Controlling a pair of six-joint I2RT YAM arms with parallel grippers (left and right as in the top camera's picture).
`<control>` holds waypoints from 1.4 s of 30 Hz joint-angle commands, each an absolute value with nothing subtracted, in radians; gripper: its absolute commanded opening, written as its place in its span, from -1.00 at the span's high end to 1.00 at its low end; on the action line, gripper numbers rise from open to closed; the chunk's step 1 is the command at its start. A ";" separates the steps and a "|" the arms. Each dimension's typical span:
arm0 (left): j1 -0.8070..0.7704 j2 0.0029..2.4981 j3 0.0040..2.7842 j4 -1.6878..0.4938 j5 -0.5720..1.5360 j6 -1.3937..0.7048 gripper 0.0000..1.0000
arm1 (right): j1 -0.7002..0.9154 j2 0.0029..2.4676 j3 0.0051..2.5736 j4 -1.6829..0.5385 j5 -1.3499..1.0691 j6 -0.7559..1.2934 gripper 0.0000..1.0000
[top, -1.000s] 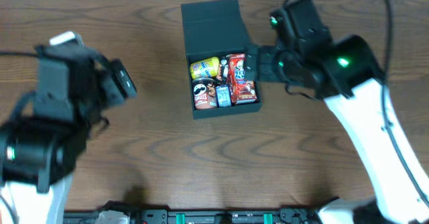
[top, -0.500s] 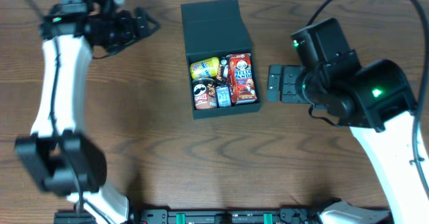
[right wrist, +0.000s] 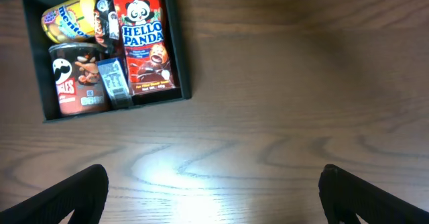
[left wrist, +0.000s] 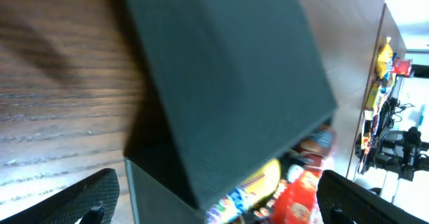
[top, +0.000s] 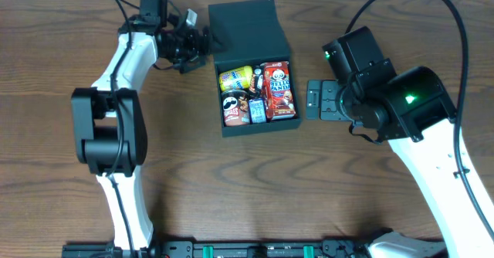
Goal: Pack container
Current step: 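Grasp the box lid edge with the left gripper and swing it closed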
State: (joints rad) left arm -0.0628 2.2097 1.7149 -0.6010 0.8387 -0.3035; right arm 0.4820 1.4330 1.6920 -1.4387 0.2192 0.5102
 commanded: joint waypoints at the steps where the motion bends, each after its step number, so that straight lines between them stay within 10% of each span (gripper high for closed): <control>1: -0.063 2.249 1.720 -0.587 0.843 -0.318 -0.90 | 0.479 1.431 1.686 -1.433 0.247 0.500 -0.99; 42: -0.152 2.154 1.720 -0.158 1.122 -0.035 -0.90 | 0.476 1.431 1.686 -1.424 0.428 0.564 -0.98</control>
